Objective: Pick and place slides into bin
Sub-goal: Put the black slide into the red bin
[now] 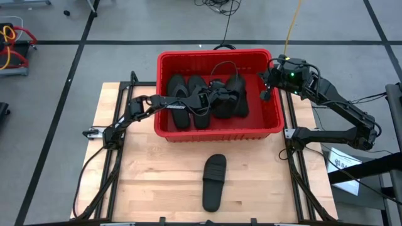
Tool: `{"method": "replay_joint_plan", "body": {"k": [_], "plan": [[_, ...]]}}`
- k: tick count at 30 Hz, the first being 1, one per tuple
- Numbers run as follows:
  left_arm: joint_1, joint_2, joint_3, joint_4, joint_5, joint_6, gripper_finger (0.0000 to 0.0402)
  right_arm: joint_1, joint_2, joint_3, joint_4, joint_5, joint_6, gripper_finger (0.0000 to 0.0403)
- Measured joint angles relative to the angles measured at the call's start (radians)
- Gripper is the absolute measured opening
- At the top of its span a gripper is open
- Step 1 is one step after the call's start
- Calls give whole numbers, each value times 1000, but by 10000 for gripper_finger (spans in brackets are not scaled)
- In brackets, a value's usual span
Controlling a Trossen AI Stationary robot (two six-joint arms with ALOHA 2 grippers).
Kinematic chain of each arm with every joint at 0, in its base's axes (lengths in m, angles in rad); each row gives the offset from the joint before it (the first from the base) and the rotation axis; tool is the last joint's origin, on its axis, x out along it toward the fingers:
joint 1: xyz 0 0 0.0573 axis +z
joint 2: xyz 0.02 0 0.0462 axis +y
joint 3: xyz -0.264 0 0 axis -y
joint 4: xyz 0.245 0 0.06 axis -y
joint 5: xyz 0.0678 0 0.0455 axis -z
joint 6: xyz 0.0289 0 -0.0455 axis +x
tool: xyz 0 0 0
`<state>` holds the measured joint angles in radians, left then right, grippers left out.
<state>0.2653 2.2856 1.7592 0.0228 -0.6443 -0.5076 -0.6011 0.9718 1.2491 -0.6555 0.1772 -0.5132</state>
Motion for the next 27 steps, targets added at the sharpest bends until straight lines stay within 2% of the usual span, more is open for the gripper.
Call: {"method": "replay_joint_plan", "body": {"k": [3,8,22,27], "plan": [[2,0,0,0,40,1,106,0,0,0,-1,0,0,0],[4,-5,0,3,93,91,125,0,0,0,-29,0,0,0],[4,-101,1,-31,132,320,127,-1,0,0,-62,-1,22,0],[4,-112,1,-50,131,323,127,-1,0,0,-61,0,30,0]]}}
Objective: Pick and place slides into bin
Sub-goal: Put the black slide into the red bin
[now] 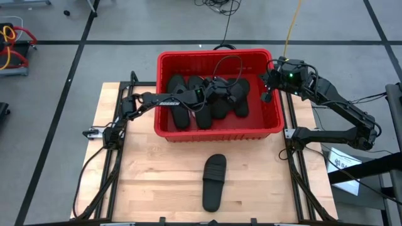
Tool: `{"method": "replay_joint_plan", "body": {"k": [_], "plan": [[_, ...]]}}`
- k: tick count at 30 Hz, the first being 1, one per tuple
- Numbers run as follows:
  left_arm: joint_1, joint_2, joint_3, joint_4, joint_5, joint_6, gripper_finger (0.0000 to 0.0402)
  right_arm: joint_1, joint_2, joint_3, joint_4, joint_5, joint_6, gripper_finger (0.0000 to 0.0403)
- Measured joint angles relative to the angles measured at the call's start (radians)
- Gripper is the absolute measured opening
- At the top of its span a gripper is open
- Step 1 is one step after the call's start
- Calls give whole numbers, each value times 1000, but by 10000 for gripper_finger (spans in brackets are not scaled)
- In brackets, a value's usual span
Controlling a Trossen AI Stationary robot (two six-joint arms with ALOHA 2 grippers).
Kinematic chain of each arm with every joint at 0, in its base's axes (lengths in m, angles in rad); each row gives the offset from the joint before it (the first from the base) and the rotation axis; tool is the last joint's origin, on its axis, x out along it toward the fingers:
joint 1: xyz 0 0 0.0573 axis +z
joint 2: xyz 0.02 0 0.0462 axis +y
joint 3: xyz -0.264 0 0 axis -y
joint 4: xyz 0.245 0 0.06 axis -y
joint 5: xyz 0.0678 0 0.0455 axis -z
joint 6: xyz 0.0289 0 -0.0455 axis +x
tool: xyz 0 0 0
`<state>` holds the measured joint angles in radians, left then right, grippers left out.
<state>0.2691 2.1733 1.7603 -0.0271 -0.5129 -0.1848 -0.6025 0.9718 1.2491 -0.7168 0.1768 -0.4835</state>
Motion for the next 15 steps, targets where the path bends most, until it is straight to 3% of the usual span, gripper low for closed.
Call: {"method": "replay_joint_plan", "body": {"k": [7,15], "plan": [[3,-30,-2,-19,1,84,127,0,12,0,-15,0,29,0],[21,-238,0,-185,22,142,127,-3,112,0,-8,-31,180,0]]}}
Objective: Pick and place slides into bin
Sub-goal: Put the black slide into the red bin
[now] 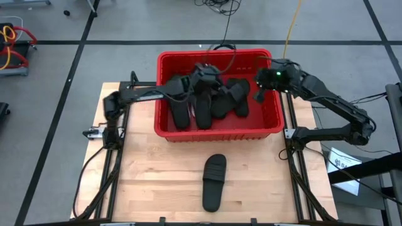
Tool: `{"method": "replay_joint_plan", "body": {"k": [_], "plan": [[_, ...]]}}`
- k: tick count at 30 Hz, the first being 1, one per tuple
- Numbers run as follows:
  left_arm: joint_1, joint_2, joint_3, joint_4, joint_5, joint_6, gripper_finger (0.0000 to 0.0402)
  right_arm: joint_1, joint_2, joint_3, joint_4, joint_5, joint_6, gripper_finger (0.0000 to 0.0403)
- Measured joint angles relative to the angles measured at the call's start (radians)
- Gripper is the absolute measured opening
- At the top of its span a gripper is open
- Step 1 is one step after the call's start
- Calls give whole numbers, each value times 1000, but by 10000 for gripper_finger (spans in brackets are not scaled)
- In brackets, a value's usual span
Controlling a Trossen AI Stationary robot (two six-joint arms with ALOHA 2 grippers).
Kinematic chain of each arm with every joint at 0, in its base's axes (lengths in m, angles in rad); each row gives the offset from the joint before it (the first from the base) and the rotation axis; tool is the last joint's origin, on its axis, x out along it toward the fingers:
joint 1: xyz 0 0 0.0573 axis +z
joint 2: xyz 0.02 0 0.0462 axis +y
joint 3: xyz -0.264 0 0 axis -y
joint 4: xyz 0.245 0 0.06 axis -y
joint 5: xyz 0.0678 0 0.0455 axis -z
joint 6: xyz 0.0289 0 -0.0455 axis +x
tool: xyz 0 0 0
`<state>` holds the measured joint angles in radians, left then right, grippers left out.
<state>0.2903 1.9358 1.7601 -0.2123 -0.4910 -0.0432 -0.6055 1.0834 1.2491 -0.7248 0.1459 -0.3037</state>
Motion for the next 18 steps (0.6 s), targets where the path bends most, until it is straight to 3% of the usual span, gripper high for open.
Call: {"method": "replay_joint_plan", "body": {"k": [10,14,18], "plan": [[19,-210,-1,-176,-7,45,127,-69,208,90,-52,-237,106,0],[21,-244,0,-188,-7,48,127,-118,296,187,-143,-351,141,0],[24,-244,-1,-204,-7,63,127,-151,391,270,-279,-386,154,0]]}}
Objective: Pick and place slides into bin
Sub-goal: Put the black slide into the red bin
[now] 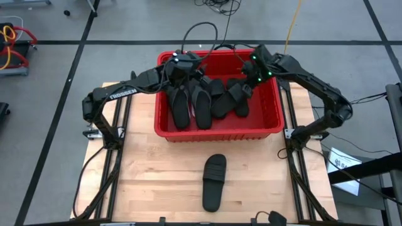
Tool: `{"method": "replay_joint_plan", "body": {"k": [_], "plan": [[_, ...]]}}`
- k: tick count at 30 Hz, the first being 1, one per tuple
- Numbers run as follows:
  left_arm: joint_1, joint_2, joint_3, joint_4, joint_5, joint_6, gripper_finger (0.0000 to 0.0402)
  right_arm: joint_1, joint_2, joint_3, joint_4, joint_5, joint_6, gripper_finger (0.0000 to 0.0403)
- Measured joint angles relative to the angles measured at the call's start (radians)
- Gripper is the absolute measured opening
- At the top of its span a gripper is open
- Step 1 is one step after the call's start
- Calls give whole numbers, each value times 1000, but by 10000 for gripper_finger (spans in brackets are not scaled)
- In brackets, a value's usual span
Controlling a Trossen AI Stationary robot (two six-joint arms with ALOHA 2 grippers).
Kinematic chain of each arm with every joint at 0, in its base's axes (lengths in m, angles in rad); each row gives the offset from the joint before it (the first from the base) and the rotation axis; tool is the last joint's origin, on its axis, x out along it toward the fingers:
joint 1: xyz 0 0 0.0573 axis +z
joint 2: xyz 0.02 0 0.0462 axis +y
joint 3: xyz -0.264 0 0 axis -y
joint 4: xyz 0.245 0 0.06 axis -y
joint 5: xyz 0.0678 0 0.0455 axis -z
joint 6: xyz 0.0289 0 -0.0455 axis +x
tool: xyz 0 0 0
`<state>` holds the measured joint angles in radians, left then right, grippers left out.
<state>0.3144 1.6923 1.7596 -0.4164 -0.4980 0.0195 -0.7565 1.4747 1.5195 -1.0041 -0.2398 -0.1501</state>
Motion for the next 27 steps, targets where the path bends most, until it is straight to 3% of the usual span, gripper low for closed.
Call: {"method": "replay_joint_plan", "body": {"k": [5,10,21,27], "plan": [[-1,2,0,-9,1,2,127,-23,78,15,-36,1,-47,0],[-1,5,0,-9,1,1,127,-30,114,15,6,1,10,9],[-1,5,0,-11,1,-1,127,-65,163,16,42,1,19,126],[-1,5,0,-11,2,-1,127,-102,191,16,41,-1,37,160]]}}
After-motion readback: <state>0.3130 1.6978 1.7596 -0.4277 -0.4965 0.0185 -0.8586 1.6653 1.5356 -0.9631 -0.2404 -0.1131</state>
